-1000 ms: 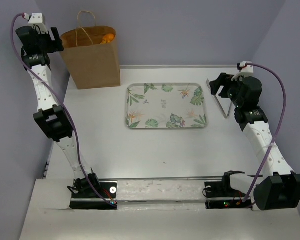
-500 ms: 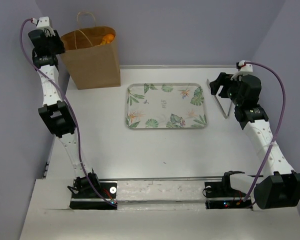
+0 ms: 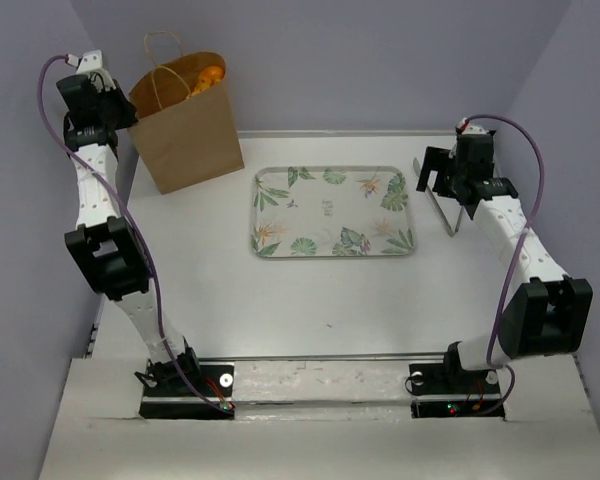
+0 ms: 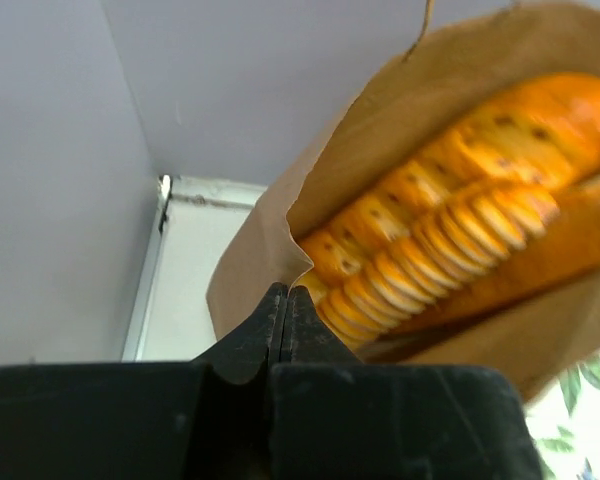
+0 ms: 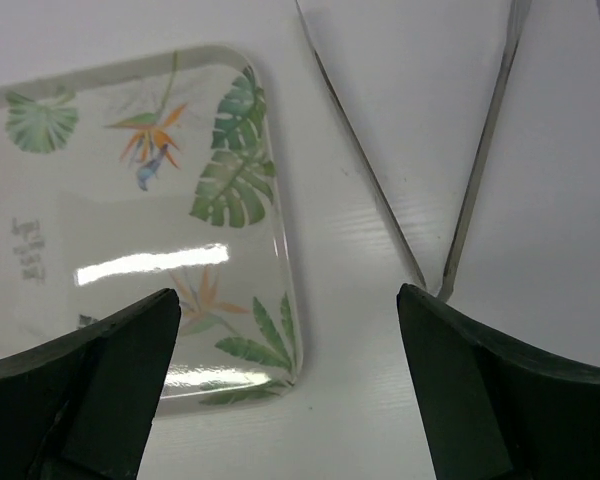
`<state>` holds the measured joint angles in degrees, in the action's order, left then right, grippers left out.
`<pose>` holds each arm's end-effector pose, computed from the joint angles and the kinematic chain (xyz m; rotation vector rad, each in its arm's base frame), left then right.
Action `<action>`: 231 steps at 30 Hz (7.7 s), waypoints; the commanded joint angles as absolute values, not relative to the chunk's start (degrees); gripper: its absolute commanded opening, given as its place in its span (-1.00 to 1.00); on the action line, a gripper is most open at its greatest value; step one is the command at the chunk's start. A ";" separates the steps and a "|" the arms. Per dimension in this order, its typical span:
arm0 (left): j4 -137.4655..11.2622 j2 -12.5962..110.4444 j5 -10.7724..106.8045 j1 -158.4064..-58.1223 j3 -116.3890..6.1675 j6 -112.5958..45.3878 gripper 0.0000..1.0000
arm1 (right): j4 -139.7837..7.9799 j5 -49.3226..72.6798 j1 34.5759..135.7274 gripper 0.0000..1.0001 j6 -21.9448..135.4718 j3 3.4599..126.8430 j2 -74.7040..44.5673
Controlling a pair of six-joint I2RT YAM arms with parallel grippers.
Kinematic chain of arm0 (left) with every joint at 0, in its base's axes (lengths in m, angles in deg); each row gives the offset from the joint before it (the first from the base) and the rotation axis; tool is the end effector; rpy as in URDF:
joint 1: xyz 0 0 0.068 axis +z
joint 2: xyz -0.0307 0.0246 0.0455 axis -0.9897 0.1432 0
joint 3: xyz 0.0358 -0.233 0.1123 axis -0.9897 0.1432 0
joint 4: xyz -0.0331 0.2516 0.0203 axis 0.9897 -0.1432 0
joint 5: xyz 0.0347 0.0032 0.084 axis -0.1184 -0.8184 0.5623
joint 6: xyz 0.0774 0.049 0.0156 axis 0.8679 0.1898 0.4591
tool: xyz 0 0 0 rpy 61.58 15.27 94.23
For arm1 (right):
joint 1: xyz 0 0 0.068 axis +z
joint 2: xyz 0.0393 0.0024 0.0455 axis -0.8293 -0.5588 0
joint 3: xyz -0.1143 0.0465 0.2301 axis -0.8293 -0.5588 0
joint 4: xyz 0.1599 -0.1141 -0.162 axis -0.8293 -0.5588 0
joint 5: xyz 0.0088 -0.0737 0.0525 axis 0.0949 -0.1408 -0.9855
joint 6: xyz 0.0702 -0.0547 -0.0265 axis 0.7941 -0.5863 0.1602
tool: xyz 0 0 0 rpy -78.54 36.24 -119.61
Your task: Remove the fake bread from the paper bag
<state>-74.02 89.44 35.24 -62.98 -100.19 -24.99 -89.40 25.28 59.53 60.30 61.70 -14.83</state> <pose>0.4992 0.1381 0.3858 -0.0481 1.6931 -0.1056 0.3559 0.0132 0.3007 0.1884 2.1309 0.0303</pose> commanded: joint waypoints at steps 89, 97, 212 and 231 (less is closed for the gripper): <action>-90.78 69.42 31.76 -63.22 -87.73 -5.23 -1.00 | -98.62 33.99 57.96 1.00 54.25 58.34 -20.38; -84.11 56.42 38.51 -67.69 -73.40 0.29 -1.00 | -95.55 36.91 50.94 1.00 56.27 54.56 -23.10; -89.55 48.66 50.04 -89.94 -64.42 -0.40 -1.00 | -94.40 -1.24 88.02 0.25 44.24 87.78 -19.68; -90.87 47.87 49.25 -90.82 -64.15 0.21 -1.00 | -92.46 1.04 90.83 0.22 42.48 91.91 -29.78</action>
